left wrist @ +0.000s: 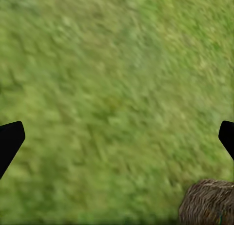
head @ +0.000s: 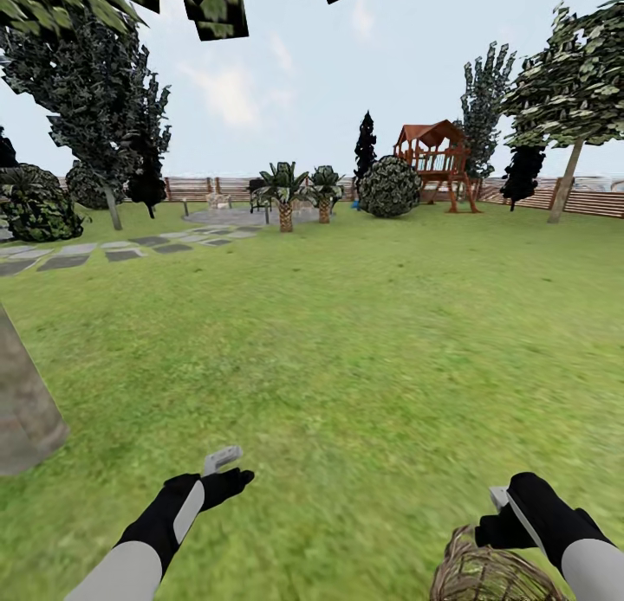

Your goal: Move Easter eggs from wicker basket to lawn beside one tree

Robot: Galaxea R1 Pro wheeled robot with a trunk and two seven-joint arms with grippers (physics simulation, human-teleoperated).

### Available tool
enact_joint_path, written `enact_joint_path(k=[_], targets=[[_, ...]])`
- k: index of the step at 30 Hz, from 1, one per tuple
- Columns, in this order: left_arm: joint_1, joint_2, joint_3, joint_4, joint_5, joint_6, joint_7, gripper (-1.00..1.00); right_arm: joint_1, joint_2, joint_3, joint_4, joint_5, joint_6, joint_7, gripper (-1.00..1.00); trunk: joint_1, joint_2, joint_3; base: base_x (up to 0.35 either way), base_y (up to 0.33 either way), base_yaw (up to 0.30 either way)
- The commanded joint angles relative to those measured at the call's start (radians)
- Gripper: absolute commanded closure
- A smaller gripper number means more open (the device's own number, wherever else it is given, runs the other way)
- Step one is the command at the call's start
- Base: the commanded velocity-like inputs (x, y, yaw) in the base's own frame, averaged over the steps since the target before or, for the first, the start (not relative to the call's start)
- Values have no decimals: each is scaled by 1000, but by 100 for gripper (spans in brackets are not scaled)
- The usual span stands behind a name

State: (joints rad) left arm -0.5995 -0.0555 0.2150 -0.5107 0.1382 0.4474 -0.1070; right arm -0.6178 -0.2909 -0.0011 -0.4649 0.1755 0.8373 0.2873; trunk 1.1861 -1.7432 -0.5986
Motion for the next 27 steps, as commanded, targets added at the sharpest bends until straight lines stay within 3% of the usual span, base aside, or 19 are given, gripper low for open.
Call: enact_joint_path(k=[1, 27], targets=[[-1, -1, 8, -2, 3, 7, -3, -100, 0, 0, 0, -1, 10, 3, 9, -100, 4, -8, -4, -13, 0, 0], [-1, -10, 7, 41, 3, 5, -3, -100, 0, -1, 0, -3, 12, 2, 9, -100, 103, -190, -86, -1, 0, 0]])
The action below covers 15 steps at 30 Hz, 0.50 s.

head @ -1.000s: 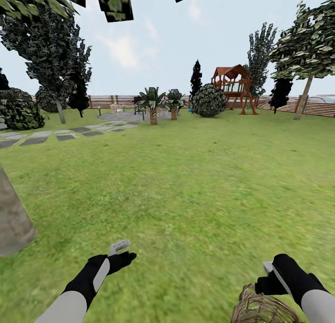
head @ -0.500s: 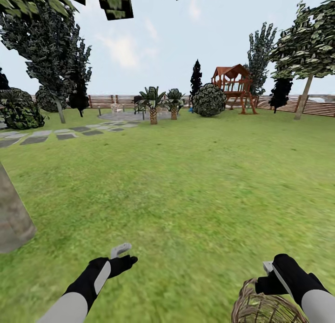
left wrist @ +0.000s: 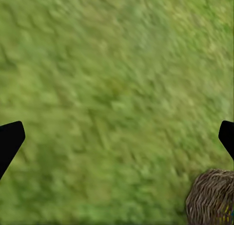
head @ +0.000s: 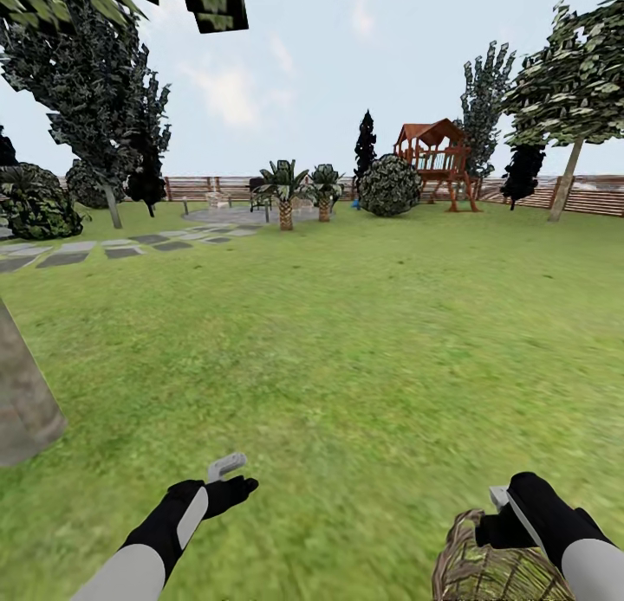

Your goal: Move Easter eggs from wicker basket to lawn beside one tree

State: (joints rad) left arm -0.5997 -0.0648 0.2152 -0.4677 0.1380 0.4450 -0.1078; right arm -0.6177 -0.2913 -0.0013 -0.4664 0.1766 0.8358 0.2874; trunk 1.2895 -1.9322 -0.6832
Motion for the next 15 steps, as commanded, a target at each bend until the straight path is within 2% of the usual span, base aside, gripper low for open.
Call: enact_joint_path(k=[1, 15], targets=[[-1, -1, 7, -2, 3, 7, -3, -100, 0, 0, 0, -1, 11, 3, 9, -100, 4, -8, -4, 0, 0, 0], [-1, -3, 7, -2, 4, 7, -3, -100, 0, 0, 1, -1, 17, 3, 9, -100, 57, -106, -48, 0, 0, 0]])
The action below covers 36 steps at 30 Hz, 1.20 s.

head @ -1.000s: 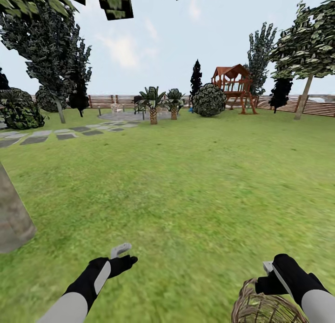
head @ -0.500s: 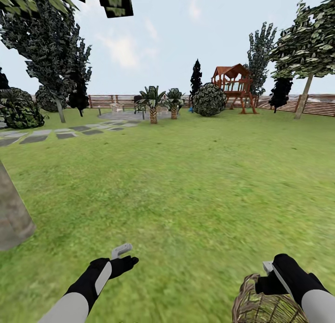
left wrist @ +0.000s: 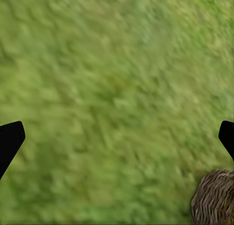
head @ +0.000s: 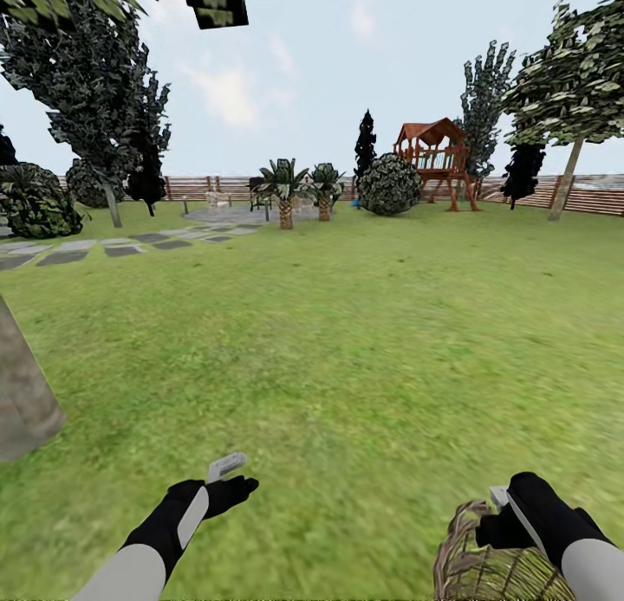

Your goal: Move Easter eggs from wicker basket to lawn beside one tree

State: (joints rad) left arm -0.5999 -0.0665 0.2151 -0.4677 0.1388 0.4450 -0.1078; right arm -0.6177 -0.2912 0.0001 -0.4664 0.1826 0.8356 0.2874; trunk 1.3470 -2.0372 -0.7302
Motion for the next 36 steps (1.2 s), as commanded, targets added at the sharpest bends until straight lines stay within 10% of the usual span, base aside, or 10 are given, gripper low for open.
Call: enact_joint_path(k=[1, 36], targets=[[-1, -1, 7, -2, 3, 7, -3, -100, 0, 0, 0, -1, 10, 3, 9, -100, 4, -8, -4, 0, 0, 0], [0, -3, 7, 0, 0, 7, -3, -100, 0, 1, 1, -1, 12, 0, 9, -100, 138, -253, -114, 0, 0, 0]])
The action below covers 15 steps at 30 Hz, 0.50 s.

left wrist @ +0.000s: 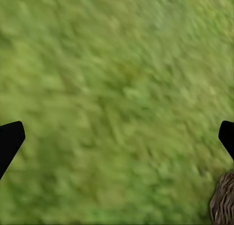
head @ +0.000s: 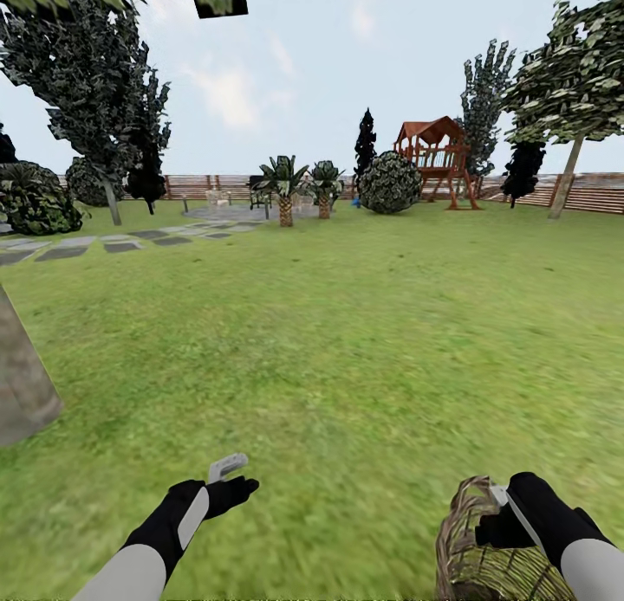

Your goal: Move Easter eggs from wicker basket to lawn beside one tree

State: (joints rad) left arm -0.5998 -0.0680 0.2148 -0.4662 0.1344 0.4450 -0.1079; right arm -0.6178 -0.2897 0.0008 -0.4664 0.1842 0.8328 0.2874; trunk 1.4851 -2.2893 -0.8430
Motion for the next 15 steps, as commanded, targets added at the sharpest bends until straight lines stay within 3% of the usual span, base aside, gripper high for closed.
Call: enact_joint_path(k=[1, 15], targets=[[0, -1, 7, -2, 4, 8, -3, -100, 0, 0, 0, -1, 11, 3, 9, -100, 4, -8, -4, 0, 0, 0], [-1, -1, 5, 18, 5, 8, -2, -100, 0, -2, -1, -1, 11, 5, 9, -100, 57, -106, -48, 0, 0, 0]])
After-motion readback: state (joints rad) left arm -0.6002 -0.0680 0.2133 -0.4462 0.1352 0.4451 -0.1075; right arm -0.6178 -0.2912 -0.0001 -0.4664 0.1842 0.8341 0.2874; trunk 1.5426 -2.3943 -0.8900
